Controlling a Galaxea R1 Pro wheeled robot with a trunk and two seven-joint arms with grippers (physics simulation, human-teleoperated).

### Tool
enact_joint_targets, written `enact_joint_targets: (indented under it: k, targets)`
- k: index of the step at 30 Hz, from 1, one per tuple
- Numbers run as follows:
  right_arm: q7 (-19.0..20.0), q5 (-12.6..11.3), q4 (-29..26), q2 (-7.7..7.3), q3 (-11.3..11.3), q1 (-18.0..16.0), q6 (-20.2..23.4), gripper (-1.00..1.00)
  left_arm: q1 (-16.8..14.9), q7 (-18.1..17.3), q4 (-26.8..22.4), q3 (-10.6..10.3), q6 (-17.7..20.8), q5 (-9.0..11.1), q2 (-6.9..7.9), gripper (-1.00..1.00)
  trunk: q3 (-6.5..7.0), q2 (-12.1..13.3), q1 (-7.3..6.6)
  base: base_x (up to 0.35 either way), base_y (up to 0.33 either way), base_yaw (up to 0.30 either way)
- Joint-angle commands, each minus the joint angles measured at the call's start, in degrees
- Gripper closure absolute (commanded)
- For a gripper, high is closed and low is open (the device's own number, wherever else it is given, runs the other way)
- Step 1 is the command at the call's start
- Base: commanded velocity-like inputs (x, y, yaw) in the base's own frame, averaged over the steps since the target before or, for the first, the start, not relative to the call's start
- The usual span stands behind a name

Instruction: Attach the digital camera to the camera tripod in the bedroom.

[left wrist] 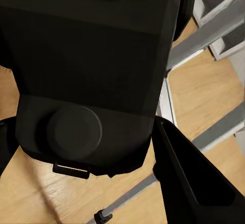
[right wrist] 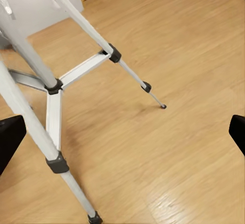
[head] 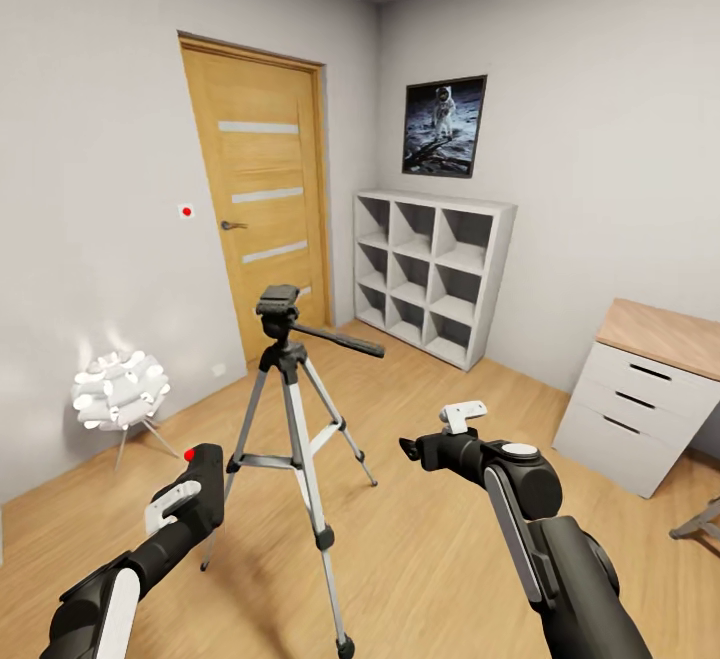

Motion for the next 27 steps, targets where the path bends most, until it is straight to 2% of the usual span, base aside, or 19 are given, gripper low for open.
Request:
enact_joint_targets:
  k: [1, 6, 12, 27]
  targets:
    - [0.13, 0.10, -0.05, 0.01, -0.01, -0.06, 0.28, -1.00, -0.08, -0.42, -0.04, 0.20, 0.42, 0.08, -0.07, 1.00, -0.13, -0.13, 0.07, 0.308, 0.087, -0.008]
    - [0.13, 0.10, -0.06, 0.02, -0.04, -0.06, 0.28, -1.00, -0.08, -0.33, -0.01, 0.13, 0.34, 0.08, -0.09, 1.00, -0.13, -0.13, 0.07, 0.230, 0.032, -0.150]
    - [0.13, 0.04, -0.06, 0.00, 0.04, -0.06, 0.34, -1.00, -0.08, -0.48, -0.05, 0.46, 0.33, 0.08, -0.02, 1.00, -0.13, -0.13, 0.07, 0.051, 0.004, -0.167]
    - [0.13, -0.07, -0.06, 0.15, 0.17, 0.42, 0.37, -1.00, -0.06, -0.51, -0.06, 0.84, 0.33, 0.01, 0.00, 1.00, -0.13, -0.13, 0.07, 0.006, 0.000, -0.021]
